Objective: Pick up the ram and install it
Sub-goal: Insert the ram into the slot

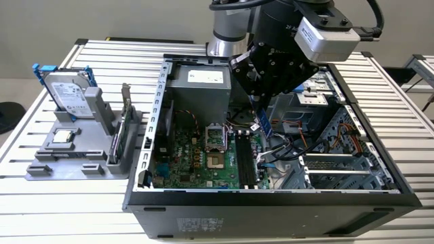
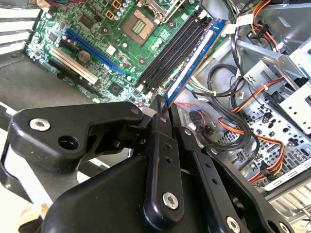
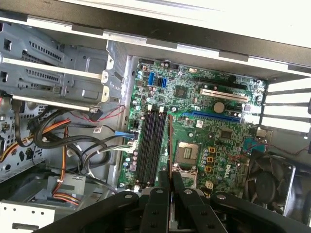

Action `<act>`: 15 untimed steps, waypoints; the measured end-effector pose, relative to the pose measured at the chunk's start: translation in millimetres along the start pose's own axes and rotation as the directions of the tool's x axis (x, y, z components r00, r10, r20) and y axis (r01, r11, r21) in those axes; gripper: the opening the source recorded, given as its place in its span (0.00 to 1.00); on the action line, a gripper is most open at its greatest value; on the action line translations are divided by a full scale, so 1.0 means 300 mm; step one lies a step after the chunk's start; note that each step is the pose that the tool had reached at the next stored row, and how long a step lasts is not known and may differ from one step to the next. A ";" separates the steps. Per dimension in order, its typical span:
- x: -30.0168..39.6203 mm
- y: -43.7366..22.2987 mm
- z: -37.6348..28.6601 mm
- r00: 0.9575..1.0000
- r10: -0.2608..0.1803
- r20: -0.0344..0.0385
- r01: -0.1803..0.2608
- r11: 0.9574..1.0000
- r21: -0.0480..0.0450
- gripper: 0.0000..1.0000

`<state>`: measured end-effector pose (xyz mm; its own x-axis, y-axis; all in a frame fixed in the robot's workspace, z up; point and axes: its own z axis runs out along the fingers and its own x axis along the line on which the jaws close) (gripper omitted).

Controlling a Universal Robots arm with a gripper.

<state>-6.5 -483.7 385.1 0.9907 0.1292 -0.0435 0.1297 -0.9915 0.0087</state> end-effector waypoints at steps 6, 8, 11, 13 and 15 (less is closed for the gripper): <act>0.004 -0.001 0.003 1.000 0.000 0.000 0.000 1.000 -0.002 0.00; 0.014 -0.003 0.006 1.000 0.000 0.000 0.000 1.000 -0.003 0.00; 0.044 -0.002 0.011 1.000 0.000 0.000 0.000 1.000 -0.003 0.00; 0.068 0.000 0.015 1.000 0.000 0.000 0.000 1.000 -0.003 0.00; 0.091 0.003 0.019 1.000 0.000 0.000 0.000 1.000 -0.003 0.00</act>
<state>20.5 -481.2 378.1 0.9907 0.1289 -0.0438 0.1295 -0.9915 0.0117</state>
